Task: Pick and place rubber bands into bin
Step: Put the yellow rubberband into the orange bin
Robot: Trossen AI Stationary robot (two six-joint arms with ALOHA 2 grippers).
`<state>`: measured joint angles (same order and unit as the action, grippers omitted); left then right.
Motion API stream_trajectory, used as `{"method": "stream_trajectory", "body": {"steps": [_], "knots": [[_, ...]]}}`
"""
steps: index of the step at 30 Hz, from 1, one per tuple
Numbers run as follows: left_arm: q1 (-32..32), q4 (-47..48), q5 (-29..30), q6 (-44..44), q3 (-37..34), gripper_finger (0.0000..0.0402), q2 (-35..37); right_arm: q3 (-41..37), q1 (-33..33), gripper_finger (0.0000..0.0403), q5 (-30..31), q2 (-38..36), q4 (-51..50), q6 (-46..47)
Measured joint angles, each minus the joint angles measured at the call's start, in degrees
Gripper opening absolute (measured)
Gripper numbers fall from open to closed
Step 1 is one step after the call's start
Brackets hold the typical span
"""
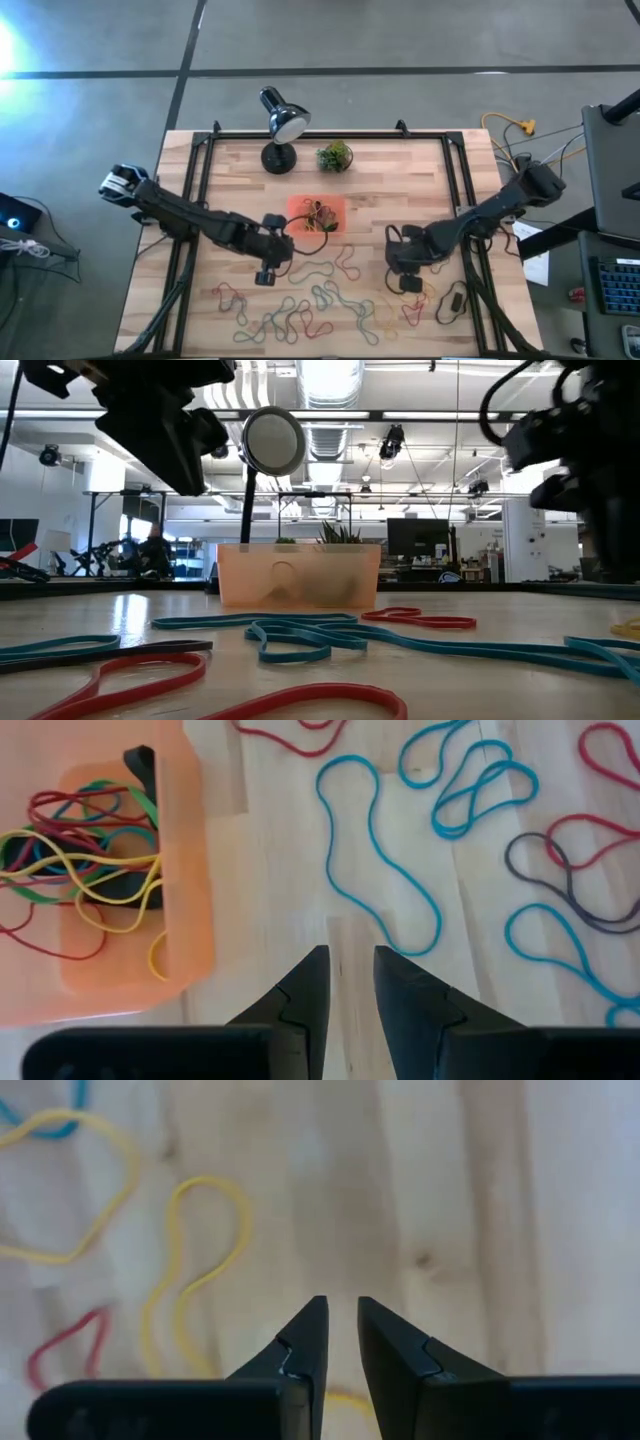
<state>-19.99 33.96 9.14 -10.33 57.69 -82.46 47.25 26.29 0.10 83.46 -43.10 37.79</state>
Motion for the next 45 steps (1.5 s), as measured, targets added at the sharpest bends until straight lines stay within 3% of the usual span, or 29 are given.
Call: {"method": "stream_trajectory", "body": {"steps": [12,20,29,38,45], "knots": [[0.02,-0.56,0.36,0.15,-0.02,0.0066,-2.57,-2.31,13.78,0.0054,2.42,-0.96,-0.14,24.62],[0.02,-0.56,0.36,0.17,-0.04,0.0066,-2.75,-3.58,16.47,0.0054,6.36,-0.96,-2.15,38.92],[0.02,-0.56,0.37,0.15,-0.04,0.0066,-2.75,-6.22,16.60,0.0060,5.86,-0.96,-1.20,45.97],[0.02,-0.55,0.37,0.20,-0.04,0.0066,-2.75,-6.53,16.60,0.0122,5.86,-0.94,-1.04,47.39],[0.02,-0.55,0.37,0.22,-0.04,0.0066,-2.75,-7.40,16.56,0.0147,5.86,-0.21,0.23,47.55]]}}
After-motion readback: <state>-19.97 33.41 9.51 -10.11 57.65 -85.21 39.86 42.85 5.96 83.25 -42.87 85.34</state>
